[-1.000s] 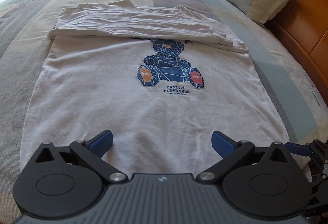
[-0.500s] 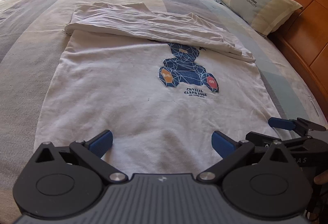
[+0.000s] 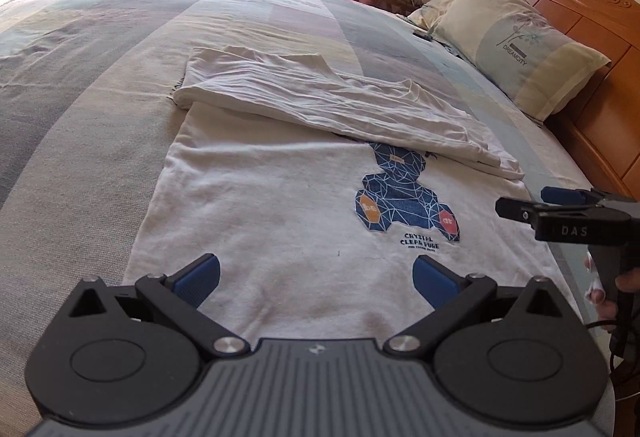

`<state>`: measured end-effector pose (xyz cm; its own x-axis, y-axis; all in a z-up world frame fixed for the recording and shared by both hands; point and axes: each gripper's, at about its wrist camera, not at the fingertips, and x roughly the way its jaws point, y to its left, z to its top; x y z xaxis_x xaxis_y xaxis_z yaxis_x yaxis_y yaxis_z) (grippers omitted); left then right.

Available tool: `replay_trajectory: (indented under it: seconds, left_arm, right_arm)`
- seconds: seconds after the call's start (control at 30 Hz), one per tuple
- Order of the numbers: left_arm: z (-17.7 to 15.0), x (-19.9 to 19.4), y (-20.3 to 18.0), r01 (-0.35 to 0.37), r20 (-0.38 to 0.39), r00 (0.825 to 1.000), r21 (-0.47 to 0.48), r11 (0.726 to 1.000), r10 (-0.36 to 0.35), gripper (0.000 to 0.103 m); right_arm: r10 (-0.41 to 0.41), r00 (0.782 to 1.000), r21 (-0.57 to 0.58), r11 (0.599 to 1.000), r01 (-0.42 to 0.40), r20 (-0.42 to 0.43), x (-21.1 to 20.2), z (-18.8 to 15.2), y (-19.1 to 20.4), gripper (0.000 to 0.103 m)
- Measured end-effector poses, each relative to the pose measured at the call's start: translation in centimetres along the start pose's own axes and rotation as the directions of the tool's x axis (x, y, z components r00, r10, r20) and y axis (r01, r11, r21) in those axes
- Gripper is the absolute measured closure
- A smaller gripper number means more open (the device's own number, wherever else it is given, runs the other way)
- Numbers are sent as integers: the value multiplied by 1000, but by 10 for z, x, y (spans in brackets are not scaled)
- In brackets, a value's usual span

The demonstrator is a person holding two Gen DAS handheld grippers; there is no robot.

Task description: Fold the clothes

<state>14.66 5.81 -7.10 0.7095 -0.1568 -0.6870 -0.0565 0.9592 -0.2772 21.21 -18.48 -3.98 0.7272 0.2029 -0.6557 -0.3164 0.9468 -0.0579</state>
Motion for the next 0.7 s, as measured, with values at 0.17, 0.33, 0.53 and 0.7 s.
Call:
replay_trajectory:
  seconds: [0.17,0.33,0.53,0.7]
  left_arm:
    - [0,8,7,-2,-12,1000,-17,1000,2,1]
    - [-1,11,4,12,-17,1000,-7,1000,-12,1]
    - [-3,3,-8,51,-21,998,3,999,-51,1]
    - [-5,-8,-27,61,-6,998,52,997,-61,1]
  right_arm:
    - [8,1000,66,998,-7,-16,53,23,-14,0]
    - [-18,997,153,988,28,-70,67,12,-35,0]
    - [-34,996,166,985,47,-84,27,-1,-35,0]
    - [70,995,162,985,-57,-73,-21,-29,-7,0]
